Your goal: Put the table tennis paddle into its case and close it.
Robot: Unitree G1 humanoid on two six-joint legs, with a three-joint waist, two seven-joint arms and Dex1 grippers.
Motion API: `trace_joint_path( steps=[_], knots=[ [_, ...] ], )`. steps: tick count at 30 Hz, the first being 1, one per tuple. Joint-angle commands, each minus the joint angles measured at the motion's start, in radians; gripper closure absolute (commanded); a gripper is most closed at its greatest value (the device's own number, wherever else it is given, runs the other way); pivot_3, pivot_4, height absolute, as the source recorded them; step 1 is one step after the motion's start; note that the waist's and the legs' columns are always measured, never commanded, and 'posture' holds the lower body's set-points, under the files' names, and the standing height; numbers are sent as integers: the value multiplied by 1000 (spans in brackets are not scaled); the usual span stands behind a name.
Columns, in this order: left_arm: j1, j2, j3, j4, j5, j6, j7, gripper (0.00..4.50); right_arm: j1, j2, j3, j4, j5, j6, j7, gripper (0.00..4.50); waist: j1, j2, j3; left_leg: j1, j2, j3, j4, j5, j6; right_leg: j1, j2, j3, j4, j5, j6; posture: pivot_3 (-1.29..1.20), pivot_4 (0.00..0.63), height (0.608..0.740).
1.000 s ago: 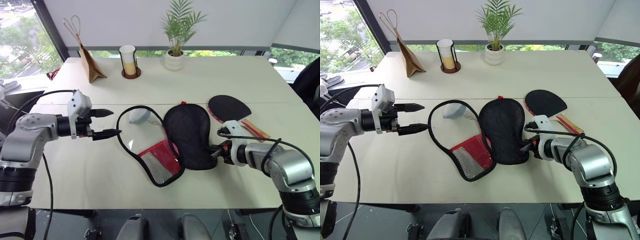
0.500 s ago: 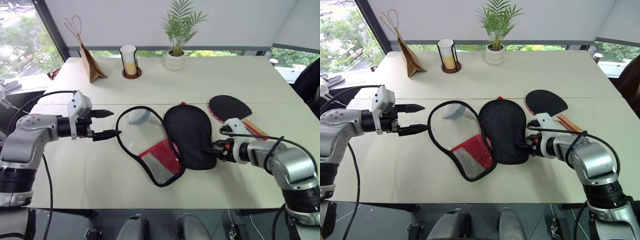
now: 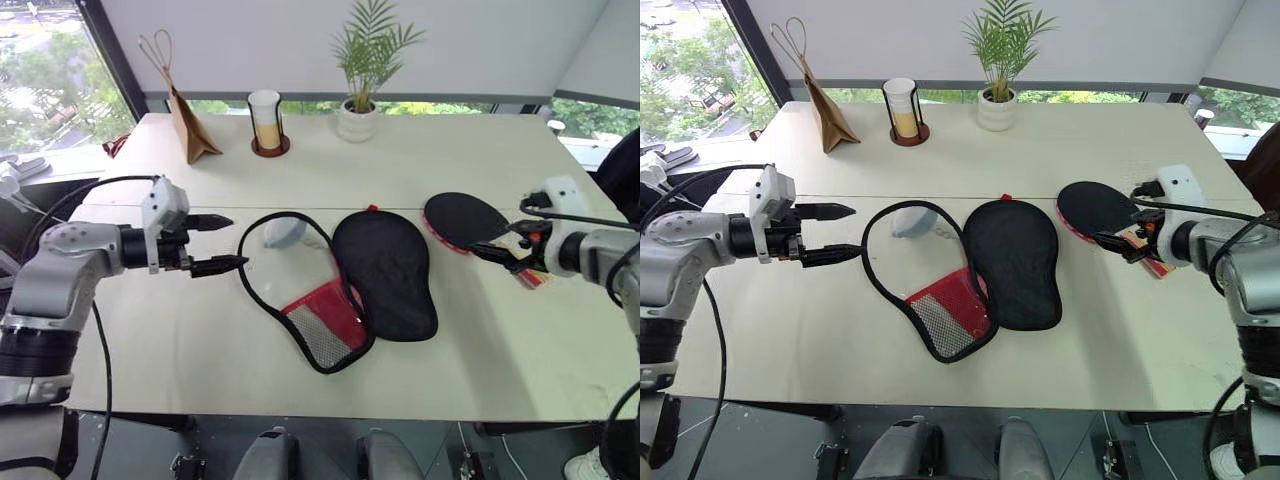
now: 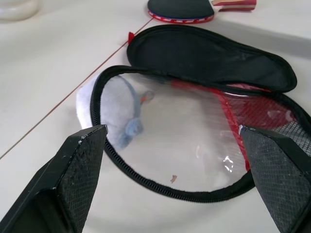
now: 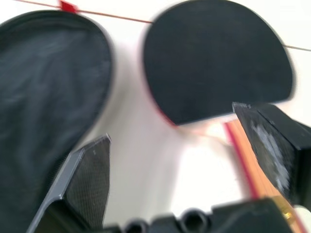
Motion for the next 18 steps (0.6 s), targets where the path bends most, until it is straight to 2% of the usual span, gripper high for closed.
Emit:
trace_joint_path(
  steps=[1,10,18],
  knots=[
    [-22,3,11,-17,1,-15,0,0,-57,-4,4,185,-35,-122,61,19,-2,0,0,0,0,0,0,0,0,0,0,0,0,0,0,0,150,740],
    [0,-1,25,-99,-66,50,-19,0,-181,2,74,630,-137,-399,239,19,-3,0,0,0,1,2,0,0,0,-1,0,0,0,0,0,0,150,740],
    [12,6,1,-170,-122,92,-84,0,-298,29,113,875,-215,-485,329,19,-3,0,0,0,1,1,0,0,-1,-1,0,0,0,0,0,0,150,740]
  ],
)
